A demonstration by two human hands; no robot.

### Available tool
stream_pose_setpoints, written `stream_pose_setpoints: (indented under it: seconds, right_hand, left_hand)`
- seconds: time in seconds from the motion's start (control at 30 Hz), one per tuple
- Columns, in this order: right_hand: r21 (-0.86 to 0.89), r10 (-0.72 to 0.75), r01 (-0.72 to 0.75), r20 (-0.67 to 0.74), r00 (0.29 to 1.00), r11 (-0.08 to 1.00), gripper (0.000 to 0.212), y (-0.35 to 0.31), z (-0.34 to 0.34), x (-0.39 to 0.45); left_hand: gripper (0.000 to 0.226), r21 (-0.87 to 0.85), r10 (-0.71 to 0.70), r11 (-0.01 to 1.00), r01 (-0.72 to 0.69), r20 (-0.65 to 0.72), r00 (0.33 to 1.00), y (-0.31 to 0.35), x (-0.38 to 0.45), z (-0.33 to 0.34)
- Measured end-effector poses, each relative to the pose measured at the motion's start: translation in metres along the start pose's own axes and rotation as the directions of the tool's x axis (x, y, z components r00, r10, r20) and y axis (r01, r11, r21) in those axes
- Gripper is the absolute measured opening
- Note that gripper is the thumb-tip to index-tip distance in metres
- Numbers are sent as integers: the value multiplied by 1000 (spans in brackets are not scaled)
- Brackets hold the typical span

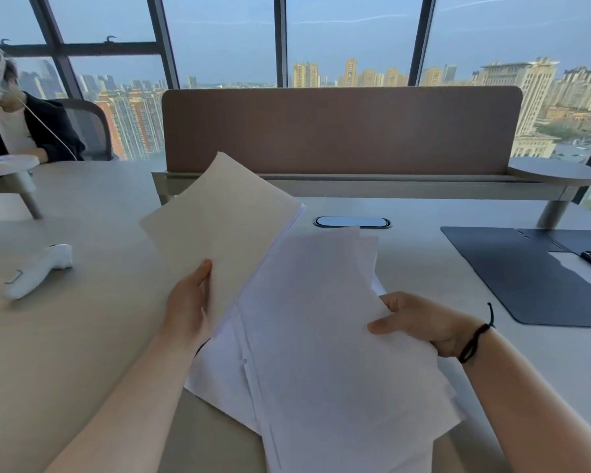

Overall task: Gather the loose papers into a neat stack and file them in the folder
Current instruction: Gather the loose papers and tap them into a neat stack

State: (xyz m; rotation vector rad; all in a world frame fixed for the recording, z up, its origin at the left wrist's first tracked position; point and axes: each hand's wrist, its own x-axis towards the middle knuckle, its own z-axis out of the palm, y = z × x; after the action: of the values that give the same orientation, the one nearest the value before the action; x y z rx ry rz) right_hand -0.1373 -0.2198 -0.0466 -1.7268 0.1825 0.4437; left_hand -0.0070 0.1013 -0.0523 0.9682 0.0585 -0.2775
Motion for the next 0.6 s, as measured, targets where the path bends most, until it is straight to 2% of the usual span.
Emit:
stream_pose_setpoints:
  seconds: [0.1,0.23,0.43,0.53,0.6]
  right_hand:
    - [28,-78,78,-6,997,997,25,4,-7,-8]
    - [75,-108,105,39,993,992,36,8,-17,-22]
    - [-106,-84,92,78,993,990,22,8,-7,-20]
    - [-135,-76,89,101,992,987,22,6,-4,-21]
    - [-149,-67,84,117,991,985,21,7,-5,-22]
  left_hand:
    - [33,92,93,992,-86,-68,993,3,3,-2]
    - [25,243,72,967,-72,11,997,5,2,-1]
    - [15,415,27,905,-89,152,988,-4,-3,5]
    - [23,454,45,885,-104,138,989,-2,-3,2]
    - [19,413,77,904,-113,101,992,1,-3,1]
